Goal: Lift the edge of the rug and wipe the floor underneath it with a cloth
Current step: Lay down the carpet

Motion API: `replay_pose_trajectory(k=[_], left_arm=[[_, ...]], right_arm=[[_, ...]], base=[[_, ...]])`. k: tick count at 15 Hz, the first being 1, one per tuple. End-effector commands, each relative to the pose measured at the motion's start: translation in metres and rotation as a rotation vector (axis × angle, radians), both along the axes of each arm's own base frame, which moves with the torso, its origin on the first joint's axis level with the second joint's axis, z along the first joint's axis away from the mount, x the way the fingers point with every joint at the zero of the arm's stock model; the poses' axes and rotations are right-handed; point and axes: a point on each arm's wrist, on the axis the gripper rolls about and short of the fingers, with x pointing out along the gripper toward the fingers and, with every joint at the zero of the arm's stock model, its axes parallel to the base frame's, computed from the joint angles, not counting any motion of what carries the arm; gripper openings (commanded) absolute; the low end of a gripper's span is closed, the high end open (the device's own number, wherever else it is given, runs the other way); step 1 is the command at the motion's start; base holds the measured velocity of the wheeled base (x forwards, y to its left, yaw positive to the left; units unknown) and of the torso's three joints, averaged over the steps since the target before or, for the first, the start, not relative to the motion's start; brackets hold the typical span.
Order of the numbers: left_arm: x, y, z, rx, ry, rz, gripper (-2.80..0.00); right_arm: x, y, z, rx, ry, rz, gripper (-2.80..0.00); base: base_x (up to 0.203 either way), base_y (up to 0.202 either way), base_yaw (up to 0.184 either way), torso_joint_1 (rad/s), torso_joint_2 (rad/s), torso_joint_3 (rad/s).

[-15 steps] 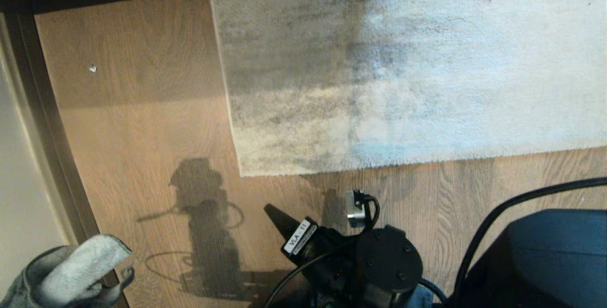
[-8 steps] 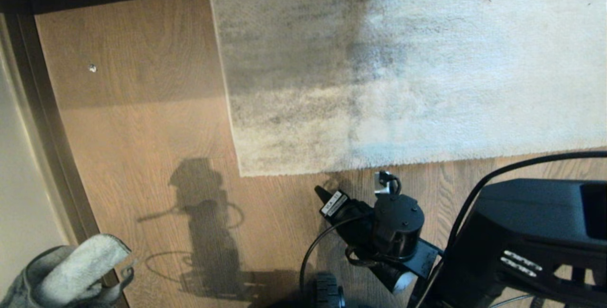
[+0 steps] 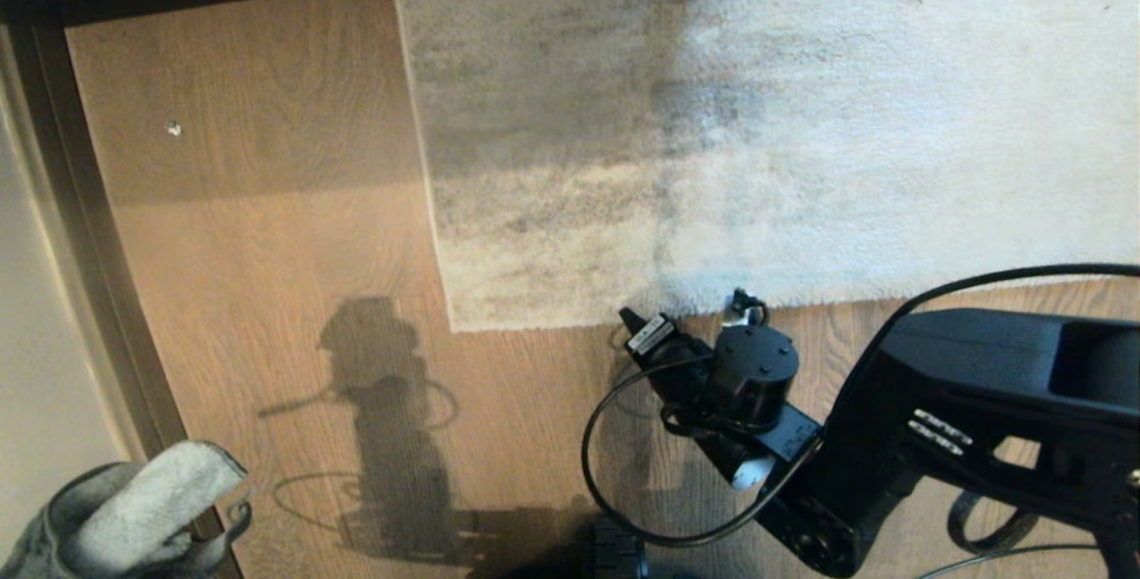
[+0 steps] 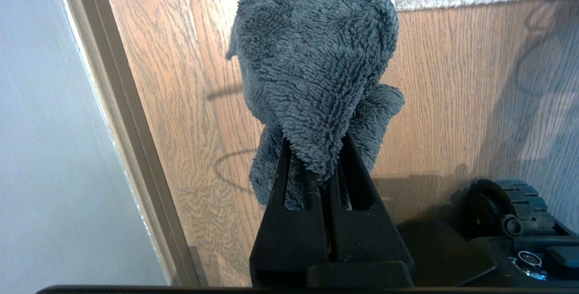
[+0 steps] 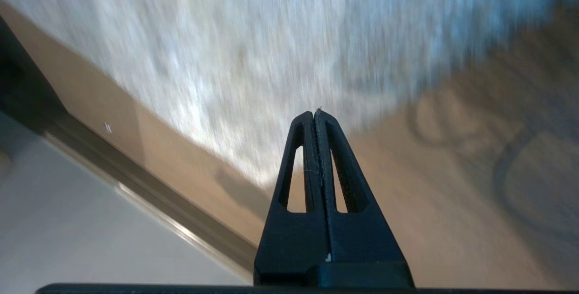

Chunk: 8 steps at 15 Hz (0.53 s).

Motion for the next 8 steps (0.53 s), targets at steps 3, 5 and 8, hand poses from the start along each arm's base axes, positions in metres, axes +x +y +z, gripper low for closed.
replay_pose_trajectory(k=[3,5,8], left_arm=[[0.0,0.0,0.0,0.0,-0.001,0.0,-2.8],[0.0,0.0,0.0,0.0,-0.001,0.001,-2.8],[0.0,0.0,0.0,0.0,-0.001,0.0,-2.8]], right_arm=[[0.022,-0.008,-0.004,0.041,-0.034,-0.052,-2.8],[0.03,-0.013,-0.015,0.024,-0.018,-0.077,-2.8],[0.031,-0.014,-0.012,0.03,-0.025,-0.077,-2.8]], base=[[0.0,0.0,0.0,0.0,0.0,0.0],[0.0,0.0,0.0,0.0,0.0,0.0],[0.0,0.0,0.0,0.0,0.0,0.0]])
